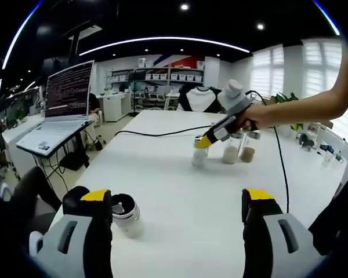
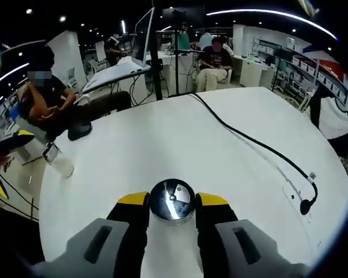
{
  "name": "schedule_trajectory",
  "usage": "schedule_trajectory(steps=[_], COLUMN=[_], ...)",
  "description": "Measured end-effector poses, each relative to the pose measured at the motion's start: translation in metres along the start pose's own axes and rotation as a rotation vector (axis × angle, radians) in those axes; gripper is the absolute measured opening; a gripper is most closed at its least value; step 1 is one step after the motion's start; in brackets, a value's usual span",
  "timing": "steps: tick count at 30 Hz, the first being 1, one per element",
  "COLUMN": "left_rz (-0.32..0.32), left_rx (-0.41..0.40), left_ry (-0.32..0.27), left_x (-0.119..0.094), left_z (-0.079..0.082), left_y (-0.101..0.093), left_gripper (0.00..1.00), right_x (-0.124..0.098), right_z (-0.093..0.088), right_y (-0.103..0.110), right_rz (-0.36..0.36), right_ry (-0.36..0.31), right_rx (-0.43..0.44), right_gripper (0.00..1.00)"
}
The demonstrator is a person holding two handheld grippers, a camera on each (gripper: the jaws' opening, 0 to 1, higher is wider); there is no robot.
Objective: Rotate the seasoning bottle until the label or dispensing opening points toward the visible target arrow and the bottle remains upright within the marked orientation range
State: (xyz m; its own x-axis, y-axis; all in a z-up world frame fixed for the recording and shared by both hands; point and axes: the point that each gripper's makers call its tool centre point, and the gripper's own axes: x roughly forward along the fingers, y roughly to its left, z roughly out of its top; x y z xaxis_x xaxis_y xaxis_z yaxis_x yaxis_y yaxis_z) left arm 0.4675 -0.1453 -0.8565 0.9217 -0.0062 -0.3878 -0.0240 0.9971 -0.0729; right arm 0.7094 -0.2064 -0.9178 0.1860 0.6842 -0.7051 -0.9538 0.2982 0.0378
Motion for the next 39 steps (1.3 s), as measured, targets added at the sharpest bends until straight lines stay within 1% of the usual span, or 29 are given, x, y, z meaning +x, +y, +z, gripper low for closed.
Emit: schedule_trajectory(steps=[3, 4, 7, 8, 18, 21, 26, 35, 37, 39], left_rz=[-0.014, -0.023, -0.038, -0.044, -0.081, -0.086, -0.094, -0.122, -0.128, -0.131], left_rx=[0.007, 0.009, 0.022, 0.027, 0.041, 0.045, 0.041, 0.036, 0.035, 0.035], left_ry=[0.003, 0.009, 0.024, 0.026, 0.008, 0.006, 0.005, 0.023, 0.023, 0.023], left_x=[-0.004, -0.005, -0.007, -0.008, -0.011, -0.013, -0.016, -0.020, -0.019, -0.019], left_z=[-0.003, -0.005, -0.009, -0.010, -0.005, -0.005, -0.007, -0.016, -0.016, -0.016], left_y=[-0.002, -0.002, -0.002, -0.001, 0.003, 0.005, 0.006, 0.004, 0.003, 0.003], left_gripper=[0.98, 0.98, 0.98, 0.98, 0.98, 0.97, 0.97, 0.97, 0.97, 0.97], right_x=[-0.005, -0.010, -0.010, -0.012, -0.018, -0.017, -0.017, -0.019, -0.019, -0.020], right_z=[-0.003, -0.006, -0.006, -0.008, -0.017, -0.016, -0.017, -0.020, -0.022, -0.023], right_y=[0.011, 0.020, 0.018, 0.025, 0.064, 0.070, 0.085, 0.115, 0.124, 0.128], right_rz=[0.001, 0.001, 0.002, 0.003, 0.020, 0.025, 0.037, 0.059, 0.069, 0.075], right_ry=[0.006, 0.007, 0.005, 0.005, 0.012, 0.012, 0.012, 0.009, 0.009, 0.010], right_rx=[-0.013, -0.013, -0.011, -0.009, -0.016, -0.019, -0.032, -0.059, -0.060, -0.059], right_gripper=[0.29, 0.29, 0.29, 0.29, 0.29, 0.29, 0.29, 0.29, 0.29, 0.29])
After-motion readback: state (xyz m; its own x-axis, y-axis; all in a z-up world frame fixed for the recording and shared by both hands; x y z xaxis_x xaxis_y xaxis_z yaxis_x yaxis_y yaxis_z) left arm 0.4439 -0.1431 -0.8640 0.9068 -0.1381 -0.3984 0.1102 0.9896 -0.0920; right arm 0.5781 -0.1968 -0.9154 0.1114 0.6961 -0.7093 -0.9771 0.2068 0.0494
